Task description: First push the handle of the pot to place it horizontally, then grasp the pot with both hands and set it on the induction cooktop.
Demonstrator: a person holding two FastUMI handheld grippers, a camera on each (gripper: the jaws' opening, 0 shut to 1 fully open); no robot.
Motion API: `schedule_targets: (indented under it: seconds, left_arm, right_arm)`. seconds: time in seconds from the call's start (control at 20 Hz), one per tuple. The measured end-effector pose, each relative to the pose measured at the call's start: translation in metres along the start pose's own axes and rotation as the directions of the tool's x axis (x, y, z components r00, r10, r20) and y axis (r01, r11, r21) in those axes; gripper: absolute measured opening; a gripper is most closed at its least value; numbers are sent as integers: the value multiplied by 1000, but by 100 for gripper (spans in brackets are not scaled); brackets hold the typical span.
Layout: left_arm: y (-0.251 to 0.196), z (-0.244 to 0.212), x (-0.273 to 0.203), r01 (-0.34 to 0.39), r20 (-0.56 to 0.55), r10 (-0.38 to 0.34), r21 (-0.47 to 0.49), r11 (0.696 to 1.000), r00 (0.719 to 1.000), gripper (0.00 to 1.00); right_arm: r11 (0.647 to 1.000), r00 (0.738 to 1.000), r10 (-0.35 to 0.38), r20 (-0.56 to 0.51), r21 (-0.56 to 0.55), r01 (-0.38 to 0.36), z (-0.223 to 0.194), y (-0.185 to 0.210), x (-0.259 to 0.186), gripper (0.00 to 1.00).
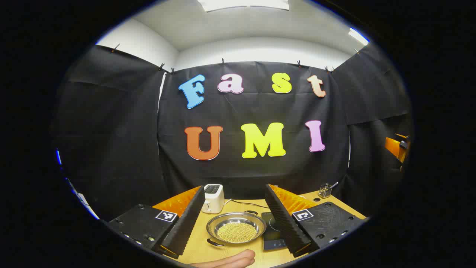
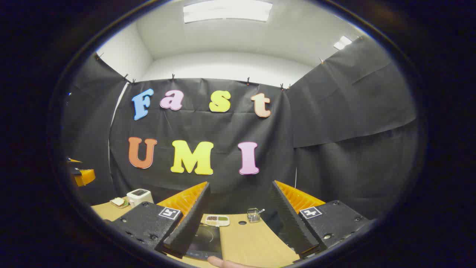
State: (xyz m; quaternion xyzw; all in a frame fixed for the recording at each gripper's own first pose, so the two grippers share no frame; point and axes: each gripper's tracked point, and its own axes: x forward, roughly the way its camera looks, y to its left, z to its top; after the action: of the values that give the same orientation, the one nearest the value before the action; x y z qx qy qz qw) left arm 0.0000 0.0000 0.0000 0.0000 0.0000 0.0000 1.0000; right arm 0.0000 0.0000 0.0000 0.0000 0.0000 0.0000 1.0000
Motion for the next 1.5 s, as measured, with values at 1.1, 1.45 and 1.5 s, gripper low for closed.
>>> schedule_targets:
  seconds: [1.1, 1.45, 1.5]
  left_arm:
    - [-5, -26, -12, 44, -9, -45, -53, 998, 999, 95]
    - [2, -62, 1, 16, -67, -18, -27, 999, 998, 82]
    - [8, -68, 4, -8, -73, 8, -5, 1000, 997, 77]
  right_arm:
    - [1000, 1000, 24, 1, 5, -24, -16, -3, -1, 98]
    - [1000, 1000, 28, -13, 9, -28, -27, -5, 5, 100]
    - [1000, 999, 26, -18, 10, -26, -29, -6, 7, 100]
